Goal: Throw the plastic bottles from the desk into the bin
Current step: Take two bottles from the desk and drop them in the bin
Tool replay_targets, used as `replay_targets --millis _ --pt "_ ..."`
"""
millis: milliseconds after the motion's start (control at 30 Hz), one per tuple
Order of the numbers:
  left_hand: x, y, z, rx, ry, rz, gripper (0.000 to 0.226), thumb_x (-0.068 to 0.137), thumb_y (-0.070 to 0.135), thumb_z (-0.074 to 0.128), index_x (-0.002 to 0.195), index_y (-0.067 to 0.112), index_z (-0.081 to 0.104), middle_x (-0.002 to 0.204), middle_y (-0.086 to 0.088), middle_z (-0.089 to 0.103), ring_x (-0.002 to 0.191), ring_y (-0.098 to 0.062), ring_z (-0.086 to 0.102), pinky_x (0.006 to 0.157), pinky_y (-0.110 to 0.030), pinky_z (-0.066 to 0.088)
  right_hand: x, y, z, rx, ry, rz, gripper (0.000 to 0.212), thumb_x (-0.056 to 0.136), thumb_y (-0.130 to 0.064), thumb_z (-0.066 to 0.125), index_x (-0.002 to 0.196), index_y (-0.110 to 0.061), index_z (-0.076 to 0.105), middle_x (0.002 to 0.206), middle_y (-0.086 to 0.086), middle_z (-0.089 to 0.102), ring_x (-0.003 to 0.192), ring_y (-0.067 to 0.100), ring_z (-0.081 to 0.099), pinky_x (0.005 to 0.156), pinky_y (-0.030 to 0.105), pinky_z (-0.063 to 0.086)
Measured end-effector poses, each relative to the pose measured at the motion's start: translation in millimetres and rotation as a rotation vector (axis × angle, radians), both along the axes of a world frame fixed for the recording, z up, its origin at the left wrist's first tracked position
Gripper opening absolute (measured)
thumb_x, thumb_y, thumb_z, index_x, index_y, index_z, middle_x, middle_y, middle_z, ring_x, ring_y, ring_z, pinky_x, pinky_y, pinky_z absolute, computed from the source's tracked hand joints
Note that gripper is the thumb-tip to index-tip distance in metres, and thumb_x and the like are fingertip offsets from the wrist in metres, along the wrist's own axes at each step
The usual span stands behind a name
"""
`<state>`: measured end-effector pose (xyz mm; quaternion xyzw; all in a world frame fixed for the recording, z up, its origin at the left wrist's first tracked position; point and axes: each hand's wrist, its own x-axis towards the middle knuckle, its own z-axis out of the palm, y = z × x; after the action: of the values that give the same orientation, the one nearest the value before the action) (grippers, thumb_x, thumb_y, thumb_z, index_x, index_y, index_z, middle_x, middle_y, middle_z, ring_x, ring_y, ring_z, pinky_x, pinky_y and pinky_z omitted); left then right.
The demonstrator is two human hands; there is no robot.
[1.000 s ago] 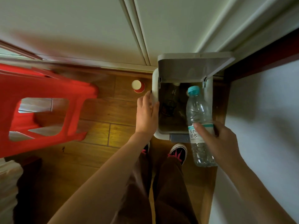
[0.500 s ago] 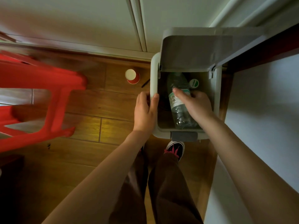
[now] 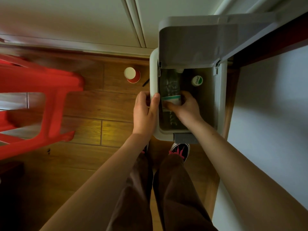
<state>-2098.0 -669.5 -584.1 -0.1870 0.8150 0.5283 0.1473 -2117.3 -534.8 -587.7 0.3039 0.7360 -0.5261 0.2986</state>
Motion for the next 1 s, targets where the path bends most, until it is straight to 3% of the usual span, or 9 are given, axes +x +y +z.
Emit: replay_targets --millis 200,300,467,600,700,800,900,1000 --pt "-4 -5 -3 -0.035 0.001 -0.030 0.028 0.096 0.039 0.048 0.094 0.012 0.052 0.086 -0.003 0.053 0.075 -0.009 0.050 0.060 -0.009 0.041 1 -3 -5 -0.023 -0.021 0.001 0.060 0.077 -0.027 0.079 0.130 -0.014 0.053 0.111 -0.004 0.062 0.103 0.015 0.061 0.071 0.015 0.045" --pt "-7 -5 -2 -0.060 0.021 -0.046 0.029 0.096 0.038 0.048 0.094 0.010 0.053 0.086 -0.004 0.053 0.074 -0.008 0.050 0.060 -0.008 0.040 -2 -7 -7 -0.006 -0.005 0.028 0.060 0.077 -0.025 0.079 0.130 -0.014 0.053 0.124 0.004 0.063 0.111 0.018 0.060 0.084 0.024 0.047" --pt "-12 -7 -1 -0.073 0.028 -0.080 0.024 0.097 0.035 0.048 0.093 0.012 0.051 0.084 0.002 0.049 0.072 -0.005 0.047 0.060 -0.005 0.038 -12 -15 -16 0.025 -0.027 0.043 0.063 0.079 -0.022 0.078 0.134 -0.012 0.048 0.130 0.007 0.061 0.121 0.024 0.058 0.092 0.029 0.048" --pt "-16 -13 13 -0.063 -0.053 -0.111 0.026 0.098 0.035 0.045 0.099 0.011 0.055 0.090 0.001 0.053 0.076 -0.005 0.050 0.061 -0.006 0.040 -4 -9 1 0.074 0.060 0.121 0.063 0.081 -0.030 0.075 0.135 -0.013 0.046 0.129 0.005 0.060 0.117 0.020 0.059 0.079 0.017 0.047" --pt "-21 -19 60 -0.057 -0.116 -0.104 0.032 0.099 0.031 0.043 0.116 0.008 0.055 0.111 -0.004 0.056 0.088 -0.005 0.055 0.072 -0.007 0.046 4 6 54 0.165 0.187 0.101 0.054 0.088 -0.031 0.067 0.135 -0.014 0.047 0.132 0.002 0.057 0.114 0.010 0.055 0.085 0.020 0.046" --pt "-25 -26 146 -0.126 -0.101 -0.182 0.032 0.098 0.029 0.043 0.122 0.010 0.054 0.113 0.000 0.054 0.087 0.000 0.053 0.067 0.002 0.037 17 23 143 0.194 0.265 0.118 0.045 0.093 -0.031 0.059 0.134 -0.016 0.049 0.133 0.000 0.055 0.116 0.010 0.053 0.091 0.023 0.049" --pt "-24 -33 259 -0.133 -0.069 -0.249 0.040 0.094 0.037 0.042 0.125 0.015 0.055 0.115 0.004 0.056 0.095 -0.008 0.056 0.077 -0.014 0.041 34 35 255 0.253 0.330 0.197 0.041 0.096 -0.033 0.054 0.133 -0.015 0.050 0.132 0.003 0.057 0.119 0.013 0.055 0.089 0.017 0.045" --pt "-12 -41 373 -0.116 0.016 -0.316 0.036 0.094 0.037 0.042 0.119 0.018 0.060 0.109 0.003 0.062 0.097 -0.011 0.059 0.080 -0.027 0.047 56 43 372 0.298 0.361 0.196 0.041 0.097 -0.036 0.052 0.132 -0.015 0.052 0.129 0.002 0.060 0.118 0.014 0.056 0.096 0.033 0.052"
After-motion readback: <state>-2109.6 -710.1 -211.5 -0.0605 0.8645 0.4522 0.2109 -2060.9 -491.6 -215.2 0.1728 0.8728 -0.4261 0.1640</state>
